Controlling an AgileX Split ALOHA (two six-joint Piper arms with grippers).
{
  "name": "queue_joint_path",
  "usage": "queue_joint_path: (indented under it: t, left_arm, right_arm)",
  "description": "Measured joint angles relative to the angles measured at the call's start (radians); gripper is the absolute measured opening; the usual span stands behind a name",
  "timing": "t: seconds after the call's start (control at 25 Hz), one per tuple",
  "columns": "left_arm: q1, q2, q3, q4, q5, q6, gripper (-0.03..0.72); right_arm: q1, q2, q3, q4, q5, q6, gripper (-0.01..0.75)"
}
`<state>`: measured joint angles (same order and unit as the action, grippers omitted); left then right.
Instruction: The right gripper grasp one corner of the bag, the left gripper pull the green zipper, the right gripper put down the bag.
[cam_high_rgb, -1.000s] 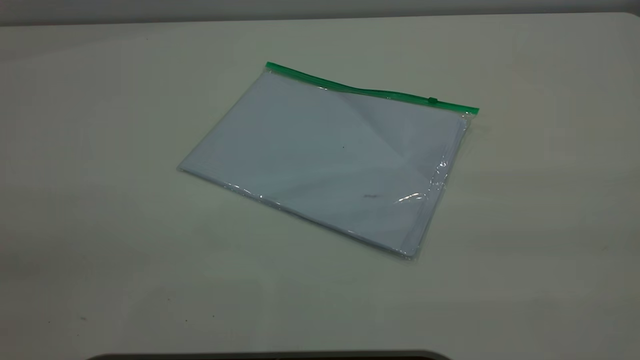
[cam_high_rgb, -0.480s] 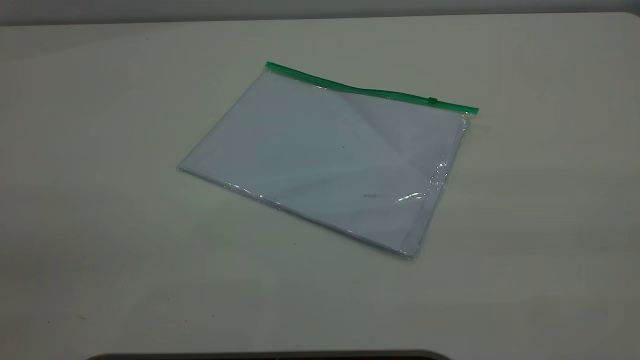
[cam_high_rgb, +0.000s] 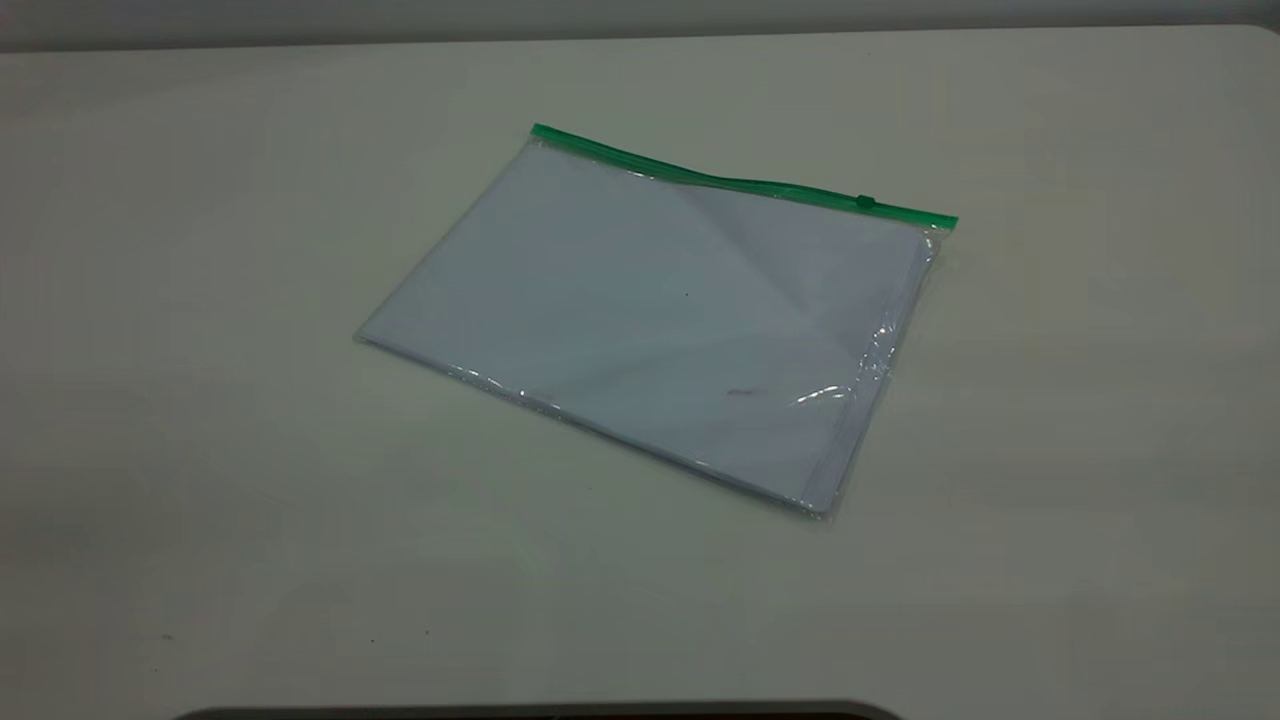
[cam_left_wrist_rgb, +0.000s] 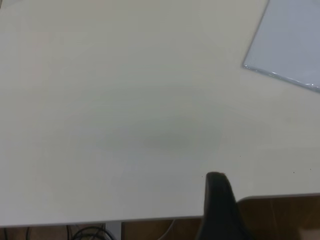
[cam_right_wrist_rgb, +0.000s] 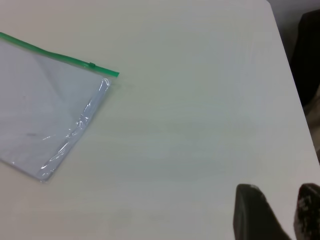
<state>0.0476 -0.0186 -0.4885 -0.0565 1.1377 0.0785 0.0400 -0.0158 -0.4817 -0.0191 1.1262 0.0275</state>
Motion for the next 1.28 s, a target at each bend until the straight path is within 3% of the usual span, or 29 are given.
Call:
queue_joint_path:
  t: [1.0, 1.08, 1.28]
  left_arm:
    - [0.000, 0.004, 0.000, 0.000, -0.001, -0.001, 0.555]
    - [0.000, 0.038, -0.008, 0.000, -0.021, 0.004, 0.555]
    - [0.000, 0.277, -0.051, -0.038, -0.226, 0.045, 0.555]
  right_arm:
    - [0.000, 0.000, -0.002, -0.020, -0.003, 0.001, 0.239]
    - [0.000, 0.022, -0.012, -0.003, -0.033, 0.000, 0.239]
    - [0.000, 0.257, -0.020, 0.145, -0.289, -0.084, 0.253]
